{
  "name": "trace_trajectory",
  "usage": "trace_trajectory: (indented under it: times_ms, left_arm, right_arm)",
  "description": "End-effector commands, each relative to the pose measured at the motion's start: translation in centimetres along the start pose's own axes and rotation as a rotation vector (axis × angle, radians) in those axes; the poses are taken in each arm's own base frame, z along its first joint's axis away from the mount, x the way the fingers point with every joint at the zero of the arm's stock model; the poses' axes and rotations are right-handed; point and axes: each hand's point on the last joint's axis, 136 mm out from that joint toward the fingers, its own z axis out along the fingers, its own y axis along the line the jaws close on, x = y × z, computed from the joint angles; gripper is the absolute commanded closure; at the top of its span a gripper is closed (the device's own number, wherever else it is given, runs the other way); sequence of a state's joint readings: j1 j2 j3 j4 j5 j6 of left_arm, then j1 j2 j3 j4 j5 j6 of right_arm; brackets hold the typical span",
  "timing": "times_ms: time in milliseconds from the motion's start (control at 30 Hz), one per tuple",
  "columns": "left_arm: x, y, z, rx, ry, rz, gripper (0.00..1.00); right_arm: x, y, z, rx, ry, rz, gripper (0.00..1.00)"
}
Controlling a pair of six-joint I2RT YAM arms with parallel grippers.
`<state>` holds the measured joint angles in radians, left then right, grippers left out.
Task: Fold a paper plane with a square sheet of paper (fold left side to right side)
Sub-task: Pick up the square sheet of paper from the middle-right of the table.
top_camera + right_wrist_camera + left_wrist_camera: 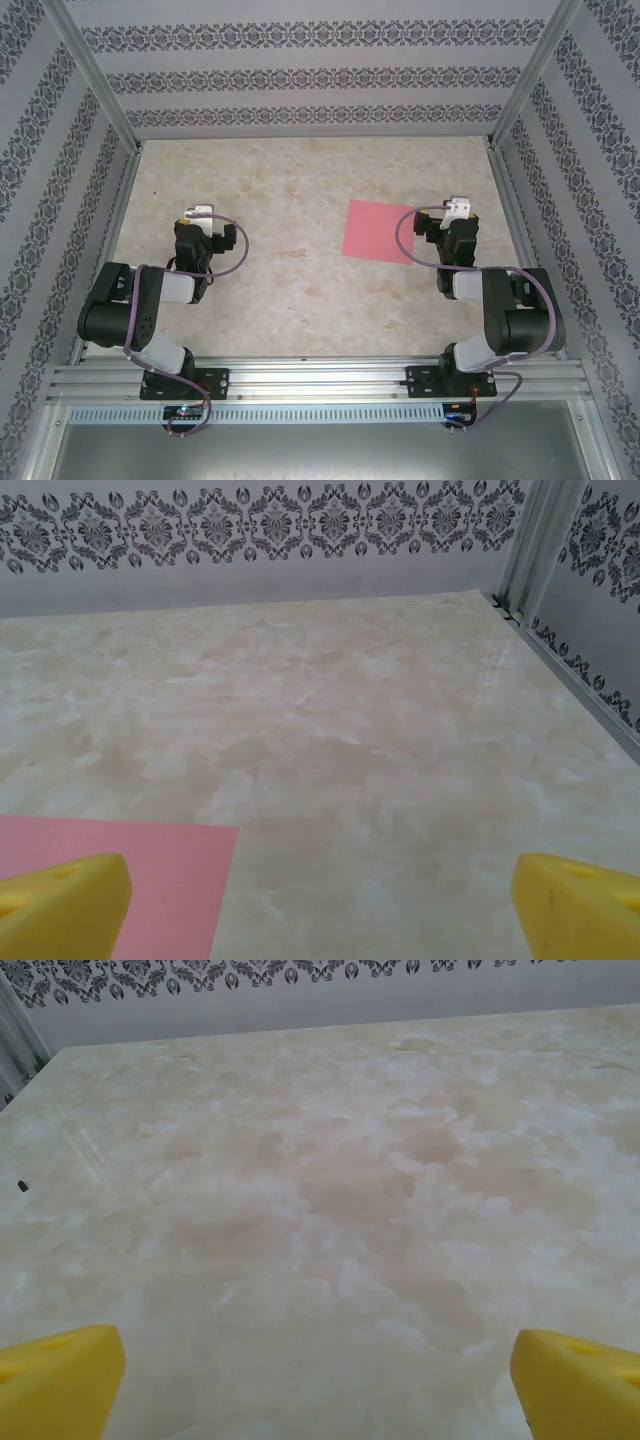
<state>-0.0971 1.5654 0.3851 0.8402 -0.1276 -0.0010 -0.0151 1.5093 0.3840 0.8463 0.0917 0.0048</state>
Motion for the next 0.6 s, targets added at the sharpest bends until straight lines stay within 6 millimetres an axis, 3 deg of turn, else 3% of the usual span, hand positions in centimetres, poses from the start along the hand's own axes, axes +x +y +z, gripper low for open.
trace_trajectory:
  times_ms: [0,567]
  left_arm:
    - [-1.33,0.26,0.3,0.005,-0.033,0.017,0.0]
    - [-1.29,0.28,0.35,0.01,-0.03,0.012,0.0]
  right_arm:
    - [-1.2,0.03,-0.1,0.003,-0.044,0.003,0.02]
    - [-1.25,0.05,0.03,-0.005,-0.04,0.009,0.02]
